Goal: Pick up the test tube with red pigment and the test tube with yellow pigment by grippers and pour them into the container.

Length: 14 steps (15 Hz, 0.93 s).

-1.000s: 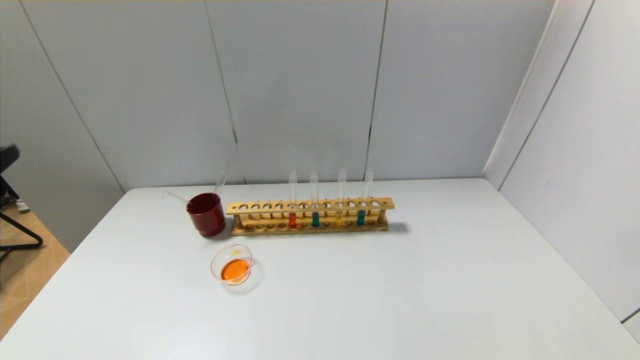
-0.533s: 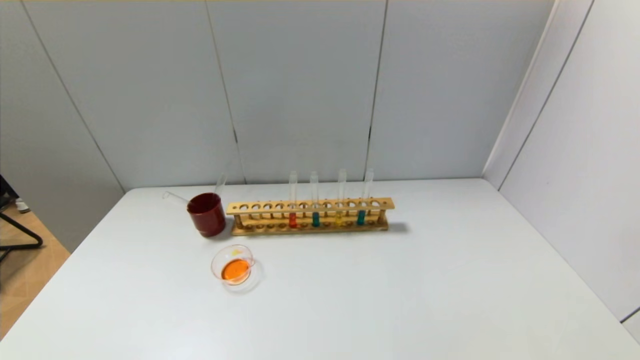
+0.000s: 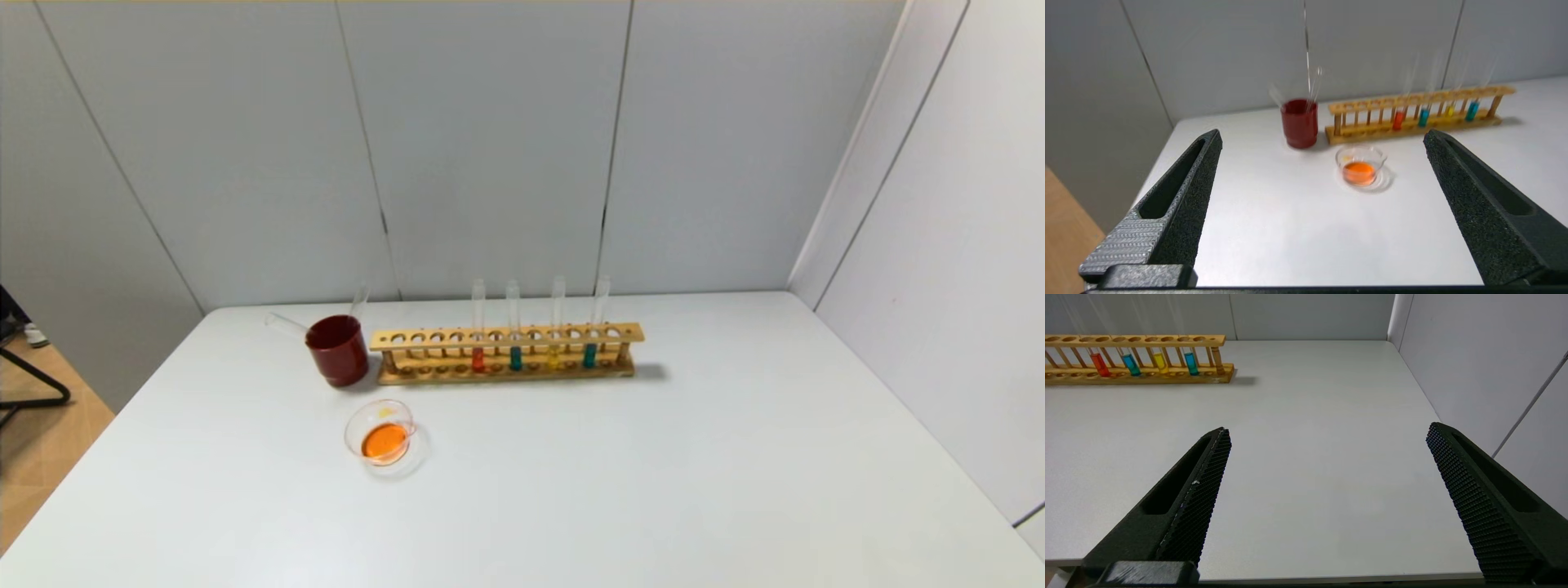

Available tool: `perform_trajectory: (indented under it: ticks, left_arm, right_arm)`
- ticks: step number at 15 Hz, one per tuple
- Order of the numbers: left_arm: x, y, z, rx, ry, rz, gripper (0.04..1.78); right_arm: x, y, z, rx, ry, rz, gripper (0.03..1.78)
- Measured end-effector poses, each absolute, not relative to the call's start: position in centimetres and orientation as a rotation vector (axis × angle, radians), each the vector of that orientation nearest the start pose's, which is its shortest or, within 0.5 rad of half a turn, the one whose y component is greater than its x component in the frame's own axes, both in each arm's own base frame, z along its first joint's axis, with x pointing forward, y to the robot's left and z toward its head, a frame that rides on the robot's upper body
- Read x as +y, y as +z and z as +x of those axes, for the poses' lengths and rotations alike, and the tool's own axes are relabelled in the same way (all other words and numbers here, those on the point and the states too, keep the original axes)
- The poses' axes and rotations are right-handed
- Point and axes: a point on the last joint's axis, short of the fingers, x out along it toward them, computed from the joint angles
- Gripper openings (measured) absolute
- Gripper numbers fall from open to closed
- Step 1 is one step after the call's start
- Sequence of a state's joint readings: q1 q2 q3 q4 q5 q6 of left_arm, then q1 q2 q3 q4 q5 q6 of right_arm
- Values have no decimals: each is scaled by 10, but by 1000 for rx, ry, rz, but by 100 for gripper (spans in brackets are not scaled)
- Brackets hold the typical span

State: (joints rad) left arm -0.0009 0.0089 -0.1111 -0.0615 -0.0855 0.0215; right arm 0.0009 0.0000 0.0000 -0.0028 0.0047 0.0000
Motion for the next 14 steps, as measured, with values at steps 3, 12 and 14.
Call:
perform_trajectory:
  ticks: [3, 12, 14]
  left_arm:
    - [-1, 85, -24, -72, -22, 31, 174]
    - [0, 75, -23, 0, -3, 28, 174]
    - [0, 75, -23, -1, -3, 13, 174]
  right_arm:
    - [0, 76, -23, -3, 6, 0, 175]
    - [0, 76, -23, -3, 6, -1, 175]
    - [0, 76, -23, -3, 6, -2, 175]
